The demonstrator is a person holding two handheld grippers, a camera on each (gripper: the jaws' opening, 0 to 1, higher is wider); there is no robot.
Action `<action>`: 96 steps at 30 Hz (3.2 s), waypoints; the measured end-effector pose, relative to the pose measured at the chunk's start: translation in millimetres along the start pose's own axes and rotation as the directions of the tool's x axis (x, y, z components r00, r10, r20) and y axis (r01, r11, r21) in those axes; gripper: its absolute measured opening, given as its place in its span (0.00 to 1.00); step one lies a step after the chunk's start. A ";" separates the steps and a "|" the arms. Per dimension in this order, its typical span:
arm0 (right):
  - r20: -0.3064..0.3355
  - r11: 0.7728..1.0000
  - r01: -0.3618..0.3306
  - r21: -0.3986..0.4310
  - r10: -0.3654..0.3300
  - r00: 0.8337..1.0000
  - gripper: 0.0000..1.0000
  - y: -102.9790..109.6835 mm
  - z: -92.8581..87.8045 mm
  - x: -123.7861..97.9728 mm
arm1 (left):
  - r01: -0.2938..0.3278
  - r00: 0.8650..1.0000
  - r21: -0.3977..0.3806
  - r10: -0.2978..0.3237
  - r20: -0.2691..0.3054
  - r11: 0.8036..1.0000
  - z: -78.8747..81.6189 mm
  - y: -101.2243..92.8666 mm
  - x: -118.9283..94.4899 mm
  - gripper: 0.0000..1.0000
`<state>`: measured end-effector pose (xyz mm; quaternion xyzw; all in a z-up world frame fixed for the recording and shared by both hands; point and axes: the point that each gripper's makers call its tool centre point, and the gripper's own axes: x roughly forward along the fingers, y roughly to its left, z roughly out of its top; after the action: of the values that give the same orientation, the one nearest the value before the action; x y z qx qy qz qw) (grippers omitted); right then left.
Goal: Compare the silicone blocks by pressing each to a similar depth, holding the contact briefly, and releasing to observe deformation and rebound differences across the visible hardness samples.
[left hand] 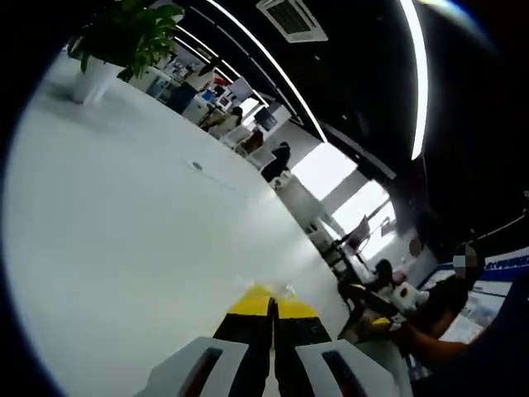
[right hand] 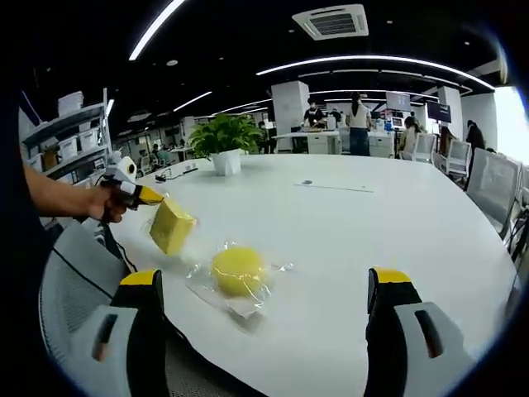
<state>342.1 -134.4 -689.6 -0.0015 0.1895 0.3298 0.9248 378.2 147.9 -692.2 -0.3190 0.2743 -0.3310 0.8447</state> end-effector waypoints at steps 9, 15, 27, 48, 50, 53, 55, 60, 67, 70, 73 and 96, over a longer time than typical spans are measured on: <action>-0.010 1.000 0.006 0.011 -0.005 1.000 0.96 -0.1 -3.3 0.1 | -0.095 0.995 0.067 0.096 -0.020 0.993 2.5 33.0 8.0 0.00; -0.005 1.000 0.007 0.013 -0.007 1.000 0.96 -0.5 -2.0 0.8 | -0.193 0.979 0.207 0.201 -0.017 0.959 6.7 60.9 11.8 0.00; -0.007 1.000 0.009 0.024 -0.009 1.000 0.96 0.5 -2.1 -0.2 | -0.204 0.950 0.334 0.269 -0.159 0.920 -12.8 85.6 22.5 0.00; -0.019 1.000 0.008 0.017 -0.007 1.000 0.96 -3.3 -1.6 -2.7 | -0.278 0.936 0.314 0.330 -0.124 0.908 -5.3 108.9 10.4 0.39; -0.017 1.000 0.010 0.020 -0.010 1.000 0.96 -3.6 -0.9 -2.8 | -0.303 0.939 0.321 0.338 -0.058 0.897 5.7 110.7 1.7 0.50; -0.022 1.000 0.010 0.016 -0.010 1.000 0.96 -3.1 -1.4 -3.1 | -0.336 0.930 0.319 0.365 -0.036 0.886 11.6 115.6 -13.7 0.65; -0.026 1.000 0.010 0.016 -0.010 1.000 0.96 -4.7 -2.7 -3.0 | -0.352 0.926 0.324 0.376 -0.015 0.878 18.0 113.5 -24.6 0.75; -0.027 1.000 0.007 0.024 -0.006 1.000 0.96 -5.1 -2.6 -1.5 | -0.408 0.909 0.352 0.411 0.069 0.842 32.9 111.8 -50.2 0.99; -0.028 1.000 0.004 0.019 -0.003 1.000 0.96 -6.2 -2.0 1.7 | -0.388 0.913 0.392 0.406 0.040 0.834 17.2 99.5 -66.4 1.00; -0.028 1.000 0.001 0.017 -0.001 1.000 0.96 -6.3 -1.5 2.5 | -0.340 0.929 0.423 0.369 0.015 0.840 9.8 85.1 -69.0 1.00; -0.028 1.000 0.003 0.012 -0.003 1.000 0.96 -8.7 -1.8 2.7 | -0.338 0.932 0.436 0.362 0.030 0.834 7.8 69.5 -78.1 1.00; -0.062 1.000 -0.011 0.007 0.011 0.998 0.96 -17.3 0.3 -9.3 | -0.272 0.961 0.460 0.264 0.084 0.845 12.4 -2.2 -83.7 1.00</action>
<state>346.1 -153.5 -688.1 -0.0076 0.2194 0.3340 0.9166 333.0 212.5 -661.5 -0.0674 0.2209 -0.2635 0.9366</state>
